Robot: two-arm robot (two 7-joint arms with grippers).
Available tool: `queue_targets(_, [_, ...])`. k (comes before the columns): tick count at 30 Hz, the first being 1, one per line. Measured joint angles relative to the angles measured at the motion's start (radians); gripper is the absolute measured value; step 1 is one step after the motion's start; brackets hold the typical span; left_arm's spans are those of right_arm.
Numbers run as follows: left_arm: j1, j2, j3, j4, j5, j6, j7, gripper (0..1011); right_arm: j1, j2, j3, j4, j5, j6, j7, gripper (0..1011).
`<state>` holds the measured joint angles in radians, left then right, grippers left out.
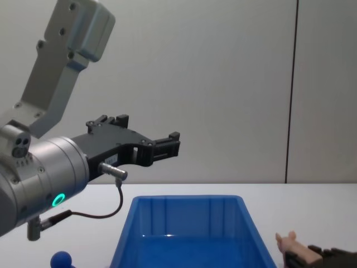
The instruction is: Pick up the two dolls from the table and place them into the box.
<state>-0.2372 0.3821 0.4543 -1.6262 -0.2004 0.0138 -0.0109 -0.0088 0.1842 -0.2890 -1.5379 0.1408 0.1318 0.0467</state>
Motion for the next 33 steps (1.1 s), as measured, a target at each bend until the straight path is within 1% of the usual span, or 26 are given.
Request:
queue_targets(10, [0.0, 0.0, 0.0, 0.0, 0.0, 0.0, 0.0, 1001, -0.003, 0.004, 0.009, -0.044, 0.028, -0.011, 0.014, 362])
queue_targets(20, [0.0, 0.0, 0.0, 0.0, 0.0, 0.0, 0.0, 1001, 0.008, 0.001, 0.012, -0.092, 0.042, -0.019, 0.057, 362])
queue_targets(27, [0.0, 0.0, 0.0, 0.0, 0.0, 0.0, 0.0, 1001, 0.032, -0.012, 0.006, -0.107, 0.039, -0.018, 0.102, 362])
queue_targets(33, [0.0, 0.0, 0.0, 0.0, 0.0, 0.0, 0.0, 1001, 0.072, -0.034, -0.002, -0.099, 0.025, -0.01, 0.151, 361])
